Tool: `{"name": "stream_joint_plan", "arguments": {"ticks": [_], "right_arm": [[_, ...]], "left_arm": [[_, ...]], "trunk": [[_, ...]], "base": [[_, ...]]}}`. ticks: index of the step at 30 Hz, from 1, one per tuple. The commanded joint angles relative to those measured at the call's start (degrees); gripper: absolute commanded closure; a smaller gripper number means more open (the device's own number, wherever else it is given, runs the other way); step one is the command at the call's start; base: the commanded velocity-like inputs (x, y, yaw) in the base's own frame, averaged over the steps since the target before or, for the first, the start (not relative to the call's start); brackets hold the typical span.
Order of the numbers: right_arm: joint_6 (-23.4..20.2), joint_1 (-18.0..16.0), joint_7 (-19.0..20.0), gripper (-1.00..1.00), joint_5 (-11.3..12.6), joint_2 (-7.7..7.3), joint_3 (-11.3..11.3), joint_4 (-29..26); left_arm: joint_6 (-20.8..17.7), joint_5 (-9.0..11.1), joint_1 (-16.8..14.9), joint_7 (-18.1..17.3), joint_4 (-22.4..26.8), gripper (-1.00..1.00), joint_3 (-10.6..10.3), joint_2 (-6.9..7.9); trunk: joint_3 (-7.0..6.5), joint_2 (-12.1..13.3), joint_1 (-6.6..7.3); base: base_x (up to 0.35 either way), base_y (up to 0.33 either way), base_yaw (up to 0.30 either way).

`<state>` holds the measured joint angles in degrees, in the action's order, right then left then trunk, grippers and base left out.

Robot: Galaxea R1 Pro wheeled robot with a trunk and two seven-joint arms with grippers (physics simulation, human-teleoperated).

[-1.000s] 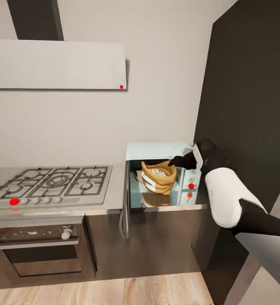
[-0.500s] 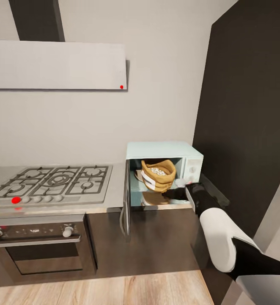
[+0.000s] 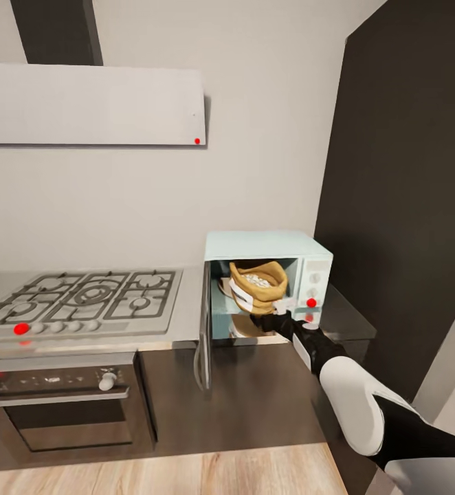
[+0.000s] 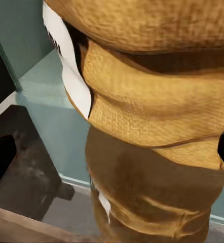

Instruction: In the kitchen, take the popcorn bag from the countertop, put it into the microwave, and heat it until the popcorn is cooked so the cooked popcorn ends up inside the bag.

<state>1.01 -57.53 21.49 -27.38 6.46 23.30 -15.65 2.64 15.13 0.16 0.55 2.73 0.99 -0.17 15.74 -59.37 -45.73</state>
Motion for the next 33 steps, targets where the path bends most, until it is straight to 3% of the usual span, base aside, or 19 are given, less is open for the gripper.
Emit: {"name": "stream_joint_plan", "arguments": {"ticks": [1, 7, 21, 25, 29, 33], "right_arm": [[0.41, -0.04, -0.06, -1.0, -0.57, 0.04, 0.5, -0.01], [3.48, -0.04, -7.1, -1.0, -0.41, 0.09, 0.51, 0.62], [4.35, -0.04, -7.54, -1.0, -0.7, 0.82, 0.34, 3.67], [3.93, -0.04, -5.91, -1.0, -0.81, 0.31, 0.37, 3.55], [3.52, -0.04, 1.3, -1.0, -1.14, -0.03, 0.34, 2.94], [2.86, -0.04, 2.32, -1.0, -1.31, -0.04, 0.27, 2.72]], "left_arm": [[0.09, 0.2, 0.02, 0.03, 0.08, -1.0, 0.05, -0.01], [0.09, 0.2, 0.02, -0.02, 0.08, -1.0, 0.09, -0.01], [0.09, 0.22, 0.02, -0.02, 0.08, -1.0, 0.06, -0.01], [0.09, 0.25, 0.02, 0.14, 0.08, -1.0, 0.23, -0.09], [0.09, 0.25, 0.02, 0.24, 0.08, -1.0, 0.24, -0.09], [0.09, 0.25, 0.02, 0.24, 0.08, -1.0, 0.32, -0.15]], "trunk": [[0.06, -0.04, -0.04], [0.06, -0.04, -0.04], [0.06, -0.04, -0.04], [0.06, -0.04, -0.04], [0.06, -0.04, -0.04], [0.06, -0.04, -0.04]], "base": [[0.302, 0.0, 0.0], [0.318, 0.0, 0.0], [0.292, 0.0, 0.0], [-0.097, 0.0, 0.0], [-0.337, 0.0, 0.0], [-0.339, 0.0, 0.0]]}}
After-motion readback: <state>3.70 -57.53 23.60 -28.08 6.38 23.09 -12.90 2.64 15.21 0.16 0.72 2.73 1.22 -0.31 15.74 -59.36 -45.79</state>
